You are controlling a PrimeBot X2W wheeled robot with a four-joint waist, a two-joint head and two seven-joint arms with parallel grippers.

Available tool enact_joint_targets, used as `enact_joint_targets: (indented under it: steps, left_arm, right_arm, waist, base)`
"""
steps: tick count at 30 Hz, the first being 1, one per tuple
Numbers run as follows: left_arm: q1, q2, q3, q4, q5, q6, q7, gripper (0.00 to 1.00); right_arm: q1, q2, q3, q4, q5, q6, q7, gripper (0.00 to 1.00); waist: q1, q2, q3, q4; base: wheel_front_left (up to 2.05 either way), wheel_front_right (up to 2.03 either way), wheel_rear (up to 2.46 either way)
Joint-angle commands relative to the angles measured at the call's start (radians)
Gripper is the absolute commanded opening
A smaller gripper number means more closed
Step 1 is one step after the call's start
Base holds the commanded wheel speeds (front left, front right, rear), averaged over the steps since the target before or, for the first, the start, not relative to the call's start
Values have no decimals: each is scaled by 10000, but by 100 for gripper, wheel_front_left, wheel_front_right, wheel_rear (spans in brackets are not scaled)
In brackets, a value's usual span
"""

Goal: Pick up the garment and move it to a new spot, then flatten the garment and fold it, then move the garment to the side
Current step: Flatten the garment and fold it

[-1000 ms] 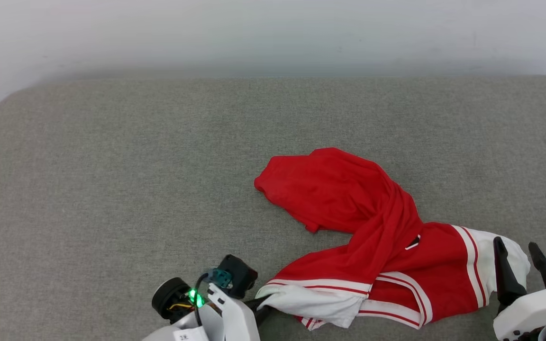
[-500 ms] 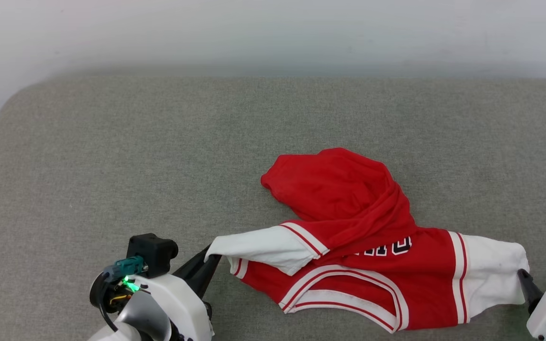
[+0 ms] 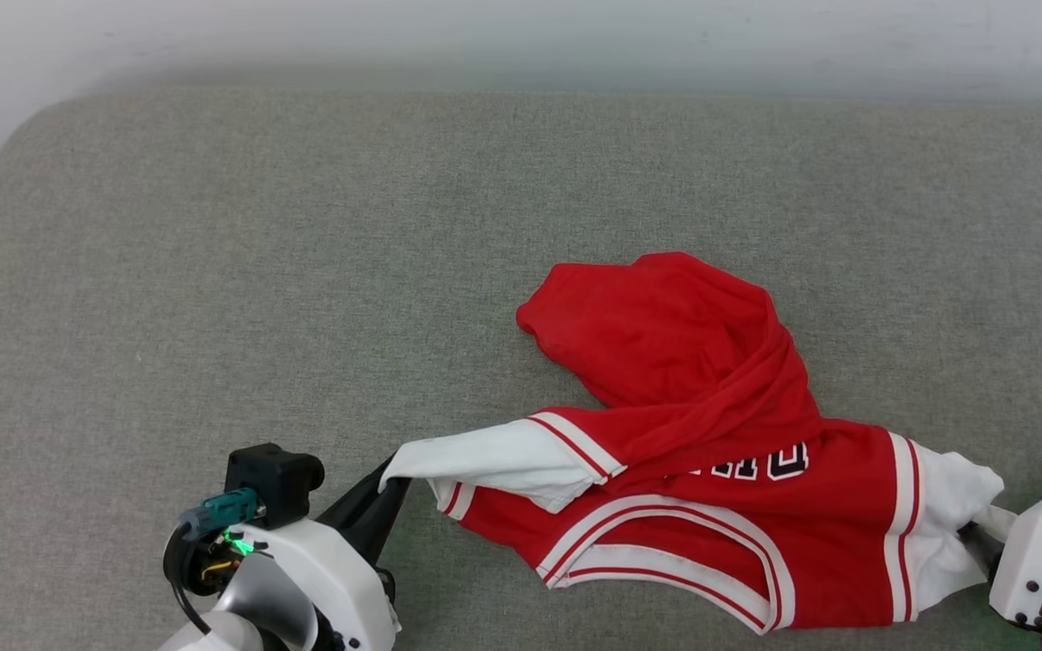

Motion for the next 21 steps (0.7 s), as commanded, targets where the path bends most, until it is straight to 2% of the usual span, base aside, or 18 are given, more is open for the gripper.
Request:
enact_joint_targets:
  steps: [1, 2, 9, 21]
  left_arm:
    - [0, -9, 38, 54, -42, -9, -98, 0]
    - [26, -23, 55, 103, -68, -5, -103, 0]
    - [194, -8, 281, 190, -189, 164, -386, 0]
    - [-611, 537, 1396, -786, -215, 538, -786, 0]
  right_arm:
    - [414, 366, 225, 592, 134, 3, 466, 40]
    - [423, 392, 227, 603, 179, 3, 522, 0]
    - [162, 193, -35, -253, 330, -1, 503, 0]
    - [-867, -152, -108, -3690, 682, -1, 462, 0]
  waist:
    - [0, 0, 7, -1]
    - [0, 0, 6, -12]
    - [0, 0, -357, -224]
    - [0, 0, -1148, -470]
  base:
    - [0, 0, 0]
    - [0, 0, 0]
    - [0, 0, 0]
    - [0, 0, 0]
